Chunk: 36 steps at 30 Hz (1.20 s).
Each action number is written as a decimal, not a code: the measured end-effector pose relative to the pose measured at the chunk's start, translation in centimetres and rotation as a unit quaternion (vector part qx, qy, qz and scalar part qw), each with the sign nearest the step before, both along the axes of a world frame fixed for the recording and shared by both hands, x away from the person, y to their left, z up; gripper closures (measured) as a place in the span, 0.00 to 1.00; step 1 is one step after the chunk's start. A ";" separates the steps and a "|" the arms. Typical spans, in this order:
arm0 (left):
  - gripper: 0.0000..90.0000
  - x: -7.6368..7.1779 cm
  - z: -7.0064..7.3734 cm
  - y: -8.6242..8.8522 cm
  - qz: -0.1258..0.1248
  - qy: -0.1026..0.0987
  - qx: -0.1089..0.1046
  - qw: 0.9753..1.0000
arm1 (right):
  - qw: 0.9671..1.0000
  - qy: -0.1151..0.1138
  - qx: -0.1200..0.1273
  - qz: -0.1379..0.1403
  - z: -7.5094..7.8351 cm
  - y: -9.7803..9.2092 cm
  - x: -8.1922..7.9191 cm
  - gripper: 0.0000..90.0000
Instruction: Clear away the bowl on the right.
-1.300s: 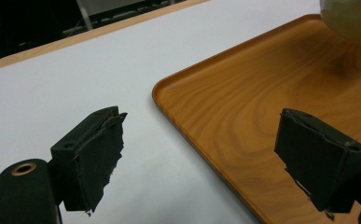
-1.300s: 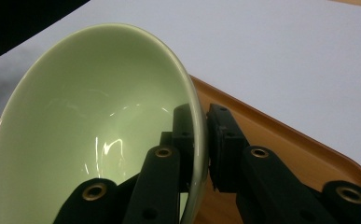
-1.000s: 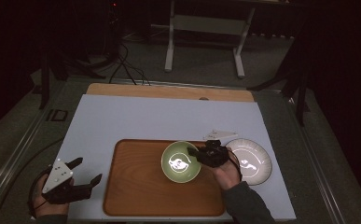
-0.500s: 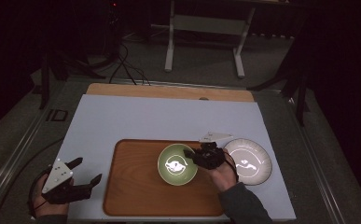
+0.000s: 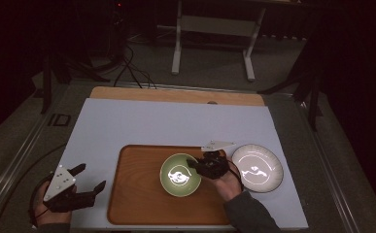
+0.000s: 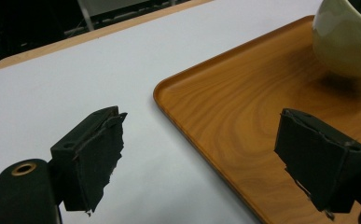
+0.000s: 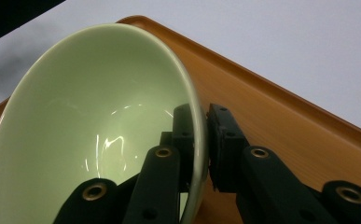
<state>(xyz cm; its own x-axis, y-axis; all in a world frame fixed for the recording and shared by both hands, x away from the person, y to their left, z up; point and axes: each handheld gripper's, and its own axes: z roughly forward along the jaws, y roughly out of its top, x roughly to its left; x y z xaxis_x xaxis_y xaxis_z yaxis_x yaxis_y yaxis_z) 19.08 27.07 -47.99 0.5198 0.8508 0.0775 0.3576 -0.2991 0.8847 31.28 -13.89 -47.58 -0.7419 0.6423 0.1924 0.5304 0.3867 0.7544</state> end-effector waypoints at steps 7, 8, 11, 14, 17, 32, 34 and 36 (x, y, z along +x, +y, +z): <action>0.17 0.0 0.0 0.0 0.000 -0.001 0.000 1.000 | 1.000 0.004 -0.008 0.003 -0.9 0.7 -0.1 0.91; 0.17 0.0 0.0 0.0 0.000 0.000 0.000 1.000 | 1.000 0.006 -0.009 0.003 -1.0 0.8 -0.2 0.91; 0.17 0.0 0.0 0.0 0.000 0.000 0.000 1.000 | 1.000 0.007 -0.014 0.008 -1.3 1.1 -0.2 0.91; 0.17 0.0 0.0 0.0 0.000 0.000 0.000 1.000 | 1.000 0.011 -0.014 0.010 -1.5 1.3 -0.4 0.91; 0.17 -0.1 0.1 0.0 0.001 -0.001 -0.001 1.000 | 1.000 0.017 -0.017 0.015 -1.9 1.7 -0.5 0.91; 0.17 -0.1 0.1 0.0 0.002 -0.003 0.000 1.000 | 0.998 0.040 -0.031 0.023 -3.0 2.2 -0.4 0.92; 0.17 -0.1 0.1 0.0 0.002 -0.003 0.000 1.000 | 0.998 0.040 -0.030 0.023 -3.0 2.2 -0.4 0.92; 0.17 -0.1 0.1 0.0 0.002 -0.003 0.000 1.000 | 0.999 0.040 -0.032 0.019 -3.1 2.3 -0.3 0.92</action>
<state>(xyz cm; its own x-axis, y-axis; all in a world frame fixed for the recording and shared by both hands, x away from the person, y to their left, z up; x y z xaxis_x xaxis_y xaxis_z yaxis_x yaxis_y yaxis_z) 19.00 27.09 -47.92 0.5153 0.8532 0.0808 0.3537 -0.2976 0.8867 30.96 -11.59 -50.71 -0.7502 0.6266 0.2110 0.5715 0.4539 0.6836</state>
